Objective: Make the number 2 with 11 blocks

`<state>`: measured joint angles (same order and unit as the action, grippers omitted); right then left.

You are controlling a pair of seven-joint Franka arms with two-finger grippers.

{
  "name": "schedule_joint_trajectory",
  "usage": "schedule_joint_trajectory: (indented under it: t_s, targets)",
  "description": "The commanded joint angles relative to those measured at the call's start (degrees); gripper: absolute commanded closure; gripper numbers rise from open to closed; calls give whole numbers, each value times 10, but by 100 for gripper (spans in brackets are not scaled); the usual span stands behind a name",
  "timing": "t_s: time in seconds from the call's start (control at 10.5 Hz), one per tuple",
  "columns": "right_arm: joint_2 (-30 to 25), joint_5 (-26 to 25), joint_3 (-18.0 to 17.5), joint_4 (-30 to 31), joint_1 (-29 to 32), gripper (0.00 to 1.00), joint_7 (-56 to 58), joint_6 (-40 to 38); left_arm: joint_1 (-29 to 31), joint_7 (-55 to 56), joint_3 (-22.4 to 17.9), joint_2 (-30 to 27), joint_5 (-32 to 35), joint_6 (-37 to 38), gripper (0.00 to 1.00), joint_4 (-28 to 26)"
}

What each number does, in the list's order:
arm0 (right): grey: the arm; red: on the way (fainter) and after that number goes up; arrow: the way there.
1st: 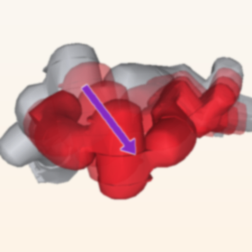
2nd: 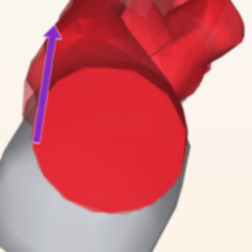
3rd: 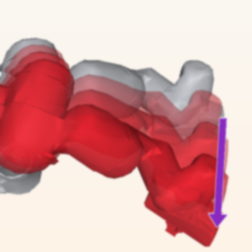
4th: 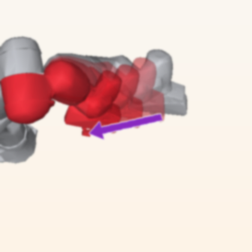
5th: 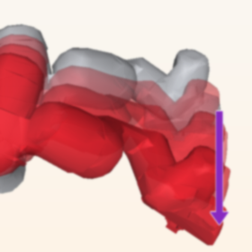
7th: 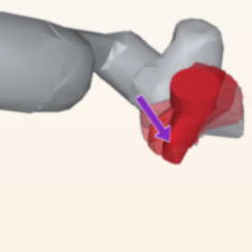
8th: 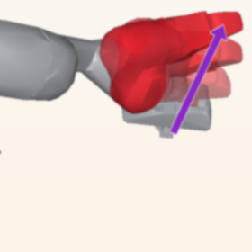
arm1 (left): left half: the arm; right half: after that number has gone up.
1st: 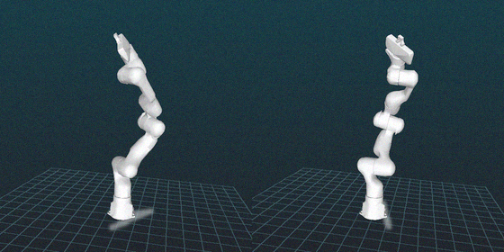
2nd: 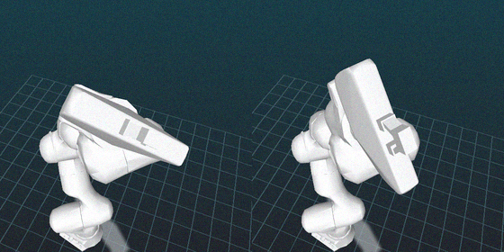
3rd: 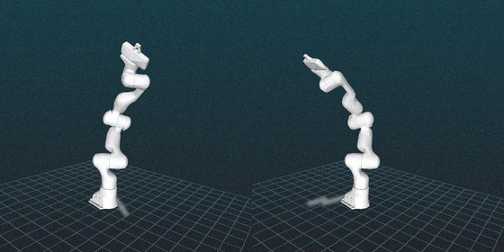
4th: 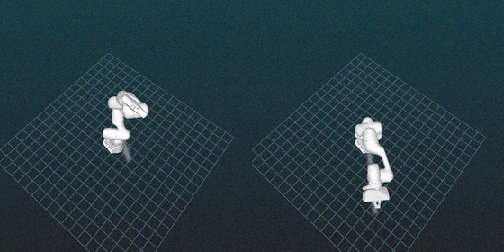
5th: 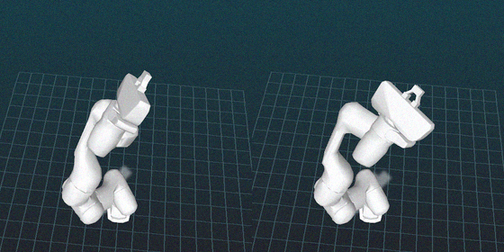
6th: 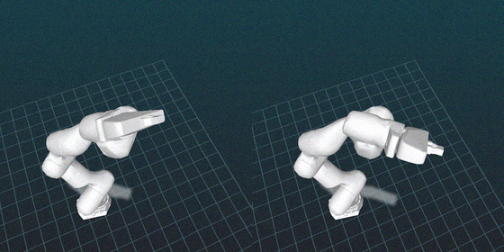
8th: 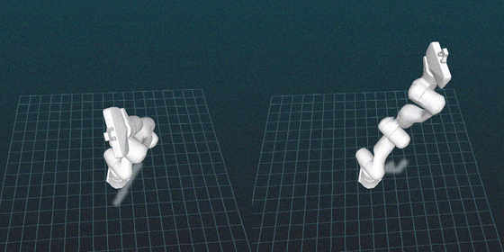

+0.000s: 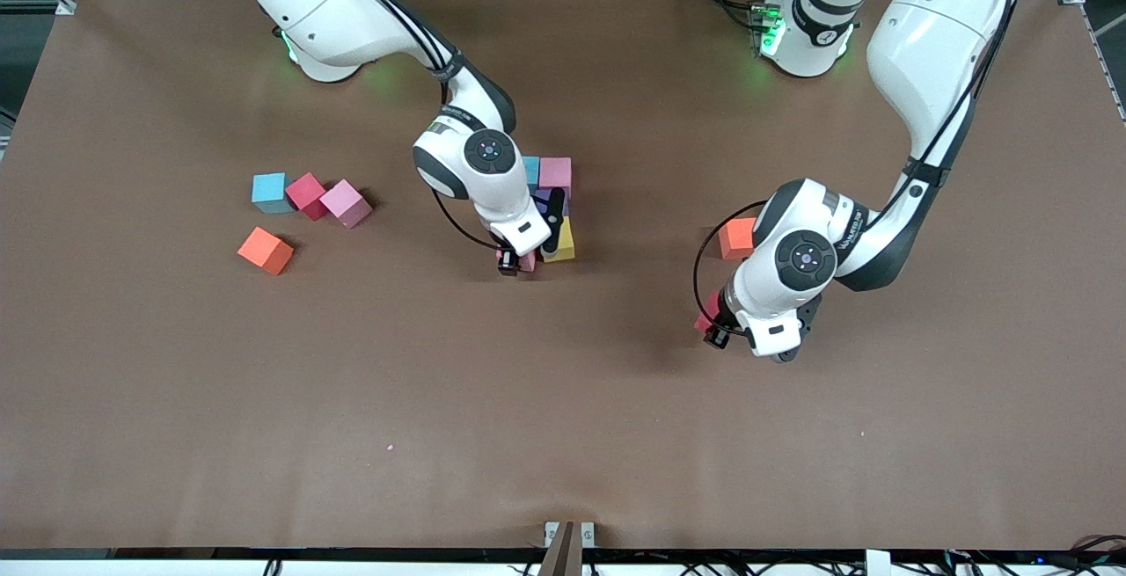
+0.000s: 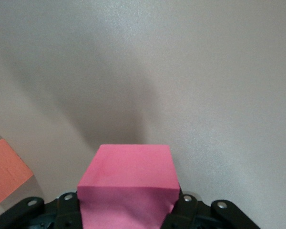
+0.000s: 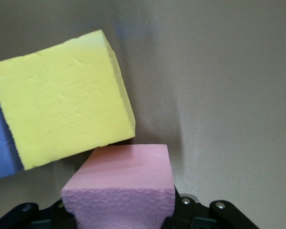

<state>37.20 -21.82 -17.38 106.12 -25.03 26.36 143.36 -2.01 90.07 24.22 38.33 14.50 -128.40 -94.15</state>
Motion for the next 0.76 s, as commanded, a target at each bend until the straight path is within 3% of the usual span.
schedule_joint_trajectory:
  t_s: [0.0,0.67]
  targets:
    - [12,-5,11,-17,-17,82,-15,-16,2,16,8,-9,8,3,49,-2]
    - [15,14,11,-18,-26,82,-19,-43,4,23,8,-9,9,3,49,2]
